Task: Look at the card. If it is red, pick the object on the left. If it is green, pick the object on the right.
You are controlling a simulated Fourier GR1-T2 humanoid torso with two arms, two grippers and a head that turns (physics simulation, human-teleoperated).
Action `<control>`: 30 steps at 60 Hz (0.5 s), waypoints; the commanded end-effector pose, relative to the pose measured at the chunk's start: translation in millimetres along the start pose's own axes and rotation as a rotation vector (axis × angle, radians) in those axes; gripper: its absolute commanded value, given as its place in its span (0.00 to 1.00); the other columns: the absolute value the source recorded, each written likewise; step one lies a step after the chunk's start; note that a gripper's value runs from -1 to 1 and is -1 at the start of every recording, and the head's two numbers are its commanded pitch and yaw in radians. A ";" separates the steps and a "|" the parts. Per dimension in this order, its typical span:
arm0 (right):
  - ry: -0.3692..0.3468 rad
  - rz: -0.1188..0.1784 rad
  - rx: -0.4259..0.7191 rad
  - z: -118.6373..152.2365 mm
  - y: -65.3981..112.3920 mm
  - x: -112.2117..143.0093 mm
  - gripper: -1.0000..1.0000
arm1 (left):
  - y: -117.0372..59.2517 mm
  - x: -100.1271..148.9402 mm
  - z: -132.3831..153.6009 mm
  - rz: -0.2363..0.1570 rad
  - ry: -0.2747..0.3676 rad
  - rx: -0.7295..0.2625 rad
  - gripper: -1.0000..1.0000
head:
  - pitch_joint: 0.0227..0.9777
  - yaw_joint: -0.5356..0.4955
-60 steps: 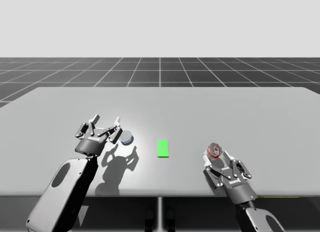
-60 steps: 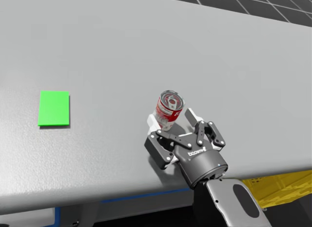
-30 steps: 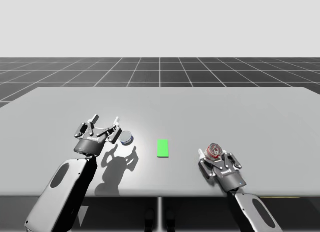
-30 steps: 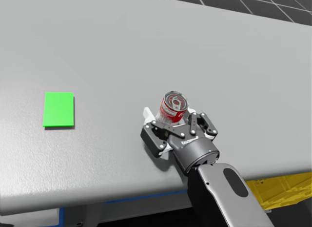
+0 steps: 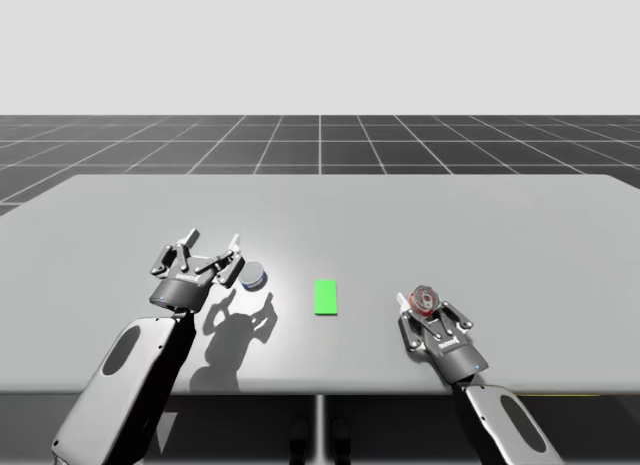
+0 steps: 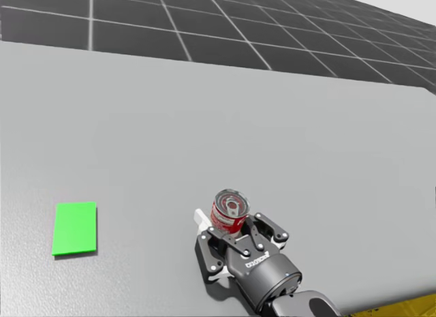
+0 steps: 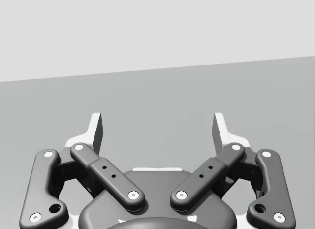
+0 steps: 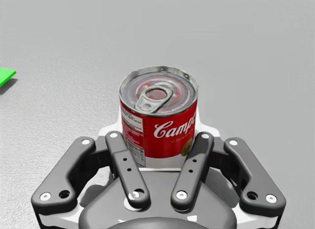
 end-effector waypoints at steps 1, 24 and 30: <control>0.026 -0.022 -0.103 0.6 -4.6 -10.3 1.00 | -0.8 -1.4 -0.4 -0.001 0.004 -0.001 0.00 | 0.62 0.15; 0.018 -0.024 -0.102 2.3 -5.1 -8.1 0.99 | -1.1 -2.0 -1.5 0.000 0.007 -0.001 0.00 | 0.44 0.13; 0.000 -0.008 -0.107 4.4 -5.9 1.7 1.00 | -0.4 -1.7 -1.9 0.002 0.006 -0.001 0.00 | 0.43 0.13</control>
